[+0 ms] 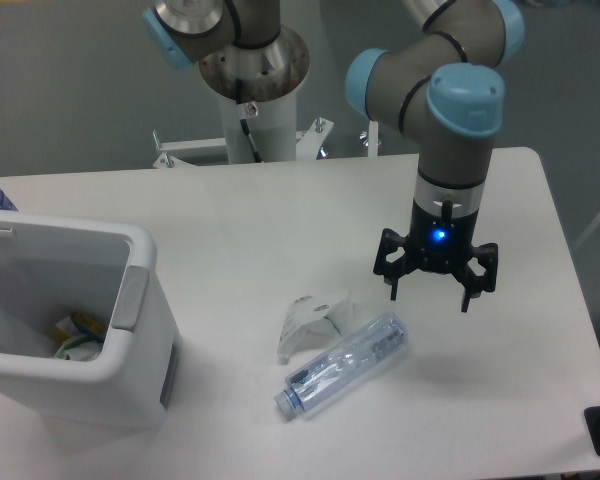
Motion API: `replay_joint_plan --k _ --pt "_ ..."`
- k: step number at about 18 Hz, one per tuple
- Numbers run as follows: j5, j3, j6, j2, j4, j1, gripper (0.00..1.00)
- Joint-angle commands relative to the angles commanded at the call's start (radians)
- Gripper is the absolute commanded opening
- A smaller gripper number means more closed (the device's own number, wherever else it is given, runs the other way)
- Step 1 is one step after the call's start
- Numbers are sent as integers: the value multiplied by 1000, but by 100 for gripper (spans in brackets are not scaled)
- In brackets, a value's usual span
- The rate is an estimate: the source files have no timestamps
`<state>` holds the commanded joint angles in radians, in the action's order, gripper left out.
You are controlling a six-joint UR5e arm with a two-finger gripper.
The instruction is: Open the trash can
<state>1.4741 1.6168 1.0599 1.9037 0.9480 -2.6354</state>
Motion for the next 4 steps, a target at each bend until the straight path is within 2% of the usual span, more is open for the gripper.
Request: replay_joint_plan --k 4 --pt "48 11 87 0 0 3 100"
